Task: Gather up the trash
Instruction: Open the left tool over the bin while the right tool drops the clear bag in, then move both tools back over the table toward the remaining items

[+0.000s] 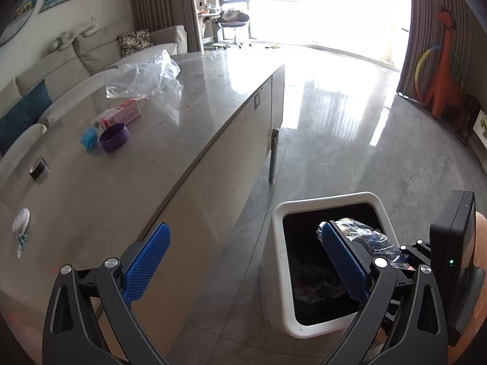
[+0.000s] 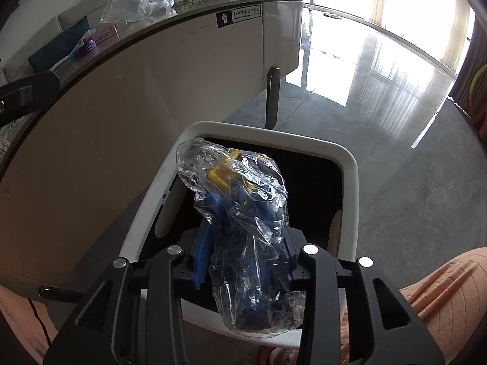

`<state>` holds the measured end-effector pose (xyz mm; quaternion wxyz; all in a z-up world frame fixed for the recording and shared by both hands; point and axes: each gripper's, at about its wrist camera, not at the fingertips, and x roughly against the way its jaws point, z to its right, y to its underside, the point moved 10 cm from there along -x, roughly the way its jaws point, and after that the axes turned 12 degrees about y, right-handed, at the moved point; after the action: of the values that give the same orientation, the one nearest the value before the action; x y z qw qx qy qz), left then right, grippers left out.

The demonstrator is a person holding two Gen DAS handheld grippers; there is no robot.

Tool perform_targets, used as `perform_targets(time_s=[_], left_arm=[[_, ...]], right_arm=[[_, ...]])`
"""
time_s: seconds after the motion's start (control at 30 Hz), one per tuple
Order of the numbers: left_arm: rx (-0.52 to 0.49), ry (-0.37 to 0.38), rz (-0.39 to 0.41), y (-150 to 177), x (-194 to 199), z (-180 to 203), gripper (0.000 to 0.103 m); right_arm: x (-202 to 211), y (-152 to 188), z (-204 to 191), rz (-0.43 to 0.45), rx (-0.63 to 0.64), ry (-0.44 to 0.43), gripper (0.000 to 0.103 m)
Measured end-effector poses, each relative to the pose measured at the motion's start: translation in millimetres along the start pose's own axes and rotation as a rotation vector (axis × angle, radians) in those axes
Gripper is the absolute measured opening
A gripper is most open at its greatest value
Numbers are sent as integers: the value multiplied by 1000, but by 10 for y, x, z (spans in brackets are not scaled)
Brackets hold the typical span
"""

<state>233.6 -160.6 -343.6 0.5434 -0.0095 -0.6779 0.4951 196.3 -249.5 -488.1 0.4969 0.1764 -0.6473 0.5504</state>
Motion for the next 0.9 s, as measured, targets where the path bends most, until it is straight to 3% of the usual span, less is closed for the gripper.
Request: perform_targets(time_s=[0.03, 0.13, 0.5, 0.7, 0.9], left_arm=[[0, -2, 3, 0, 2, -2, 98], [-1, -2, 6, -6, 12, 2, 98], [57, -27, 66, -142, 192, -223, 98], [121, -129, 140, -310, 452, -665, 98], [201, -272, 204, -421, 837, -1264, 98]], right_arm=[[-34, 13, -14, -7, 10, 16, 100], [38, -73, -7, 66, 19, 57, 98], [736, -732, 12, 322, 1, 34, 98], [1182, -1189, -185, 464, 44, 4, 98], [1520, -1665, -669, 579, 97, -87, 98]])
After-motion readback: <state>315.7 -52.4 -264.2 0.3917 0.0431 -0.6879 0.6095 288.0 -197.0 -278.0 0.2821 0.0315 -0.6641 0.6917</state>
